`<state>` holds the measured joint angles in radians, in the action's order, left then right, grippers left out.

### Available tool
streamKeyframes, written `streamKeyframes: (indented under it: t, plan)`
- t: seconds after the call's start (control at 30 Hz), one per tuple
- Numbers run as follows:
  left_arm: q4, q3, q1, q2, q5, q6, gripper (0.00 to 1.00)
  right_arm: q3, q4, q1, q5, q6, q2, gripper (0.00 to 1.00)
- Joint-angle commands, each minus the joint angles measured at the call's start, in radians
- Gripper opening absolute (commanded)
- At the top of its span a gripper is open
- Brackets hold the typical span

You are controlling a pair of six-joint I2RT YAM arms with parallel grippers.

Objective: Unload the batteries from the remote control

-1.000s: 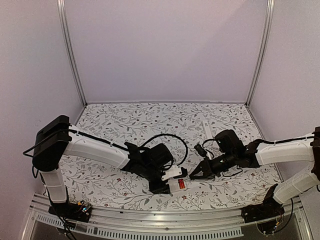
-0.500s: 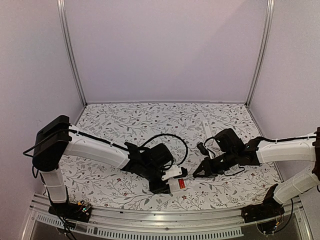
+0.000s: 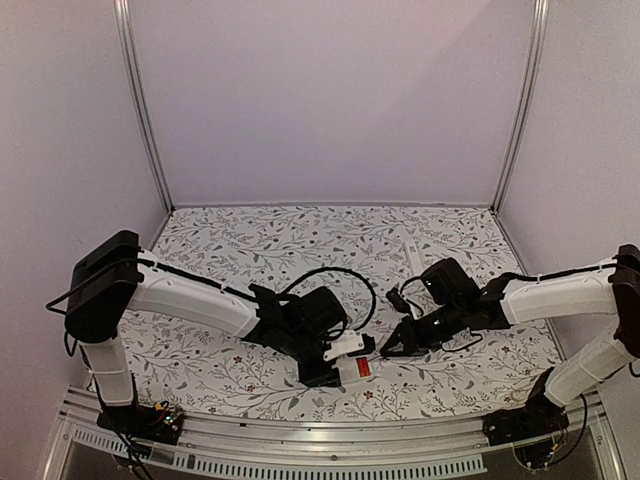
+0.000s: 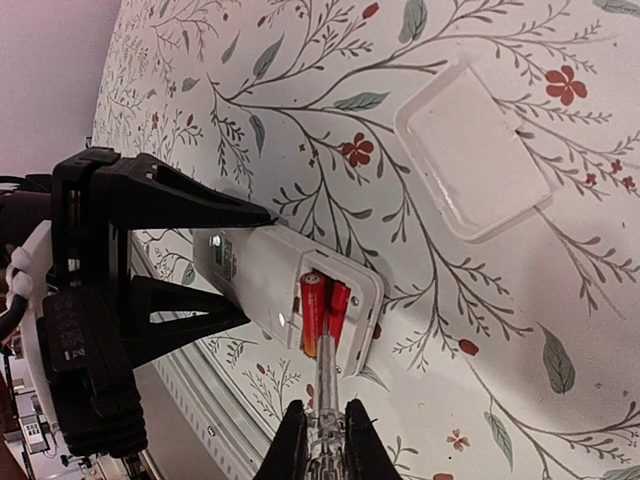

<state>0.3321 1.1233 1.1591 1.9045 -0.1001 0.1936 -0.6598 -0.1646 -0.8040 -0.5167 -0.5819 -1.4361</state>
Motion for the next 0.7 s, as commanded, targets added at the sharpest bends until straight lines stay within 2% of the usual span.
streamKeyframes:
  t: [0.0, 0.23, 0.53, 0.67]
  plan:
    - [-0.010, -0.023, -0.062, 0.080, 0.201, 0.018, 0.25, 0.011, 0.076, 0.000, -0.056, 0.014, -0.040, 0.00]
    - [-0.007, -0.022, -0.068, 0.082, 0.215, 0.017, 0.24, 0.053, 0.239, 0.000, -0.202, -0.010, -0.052, 0.00]
    - [0.012, -0.001, -0.097, 0.088, 0.236, 0.007, 0.24, 0.101, 0.236, 0.000, -0.268, -0.018, 0.049, 0.00]
    - [0.017, 0.006, -0.101, 0.094, 0.244, 0.000, 0.24, 0.108, 0.218, 0.001, -0.252, -0.015, 0.067, 0.00]
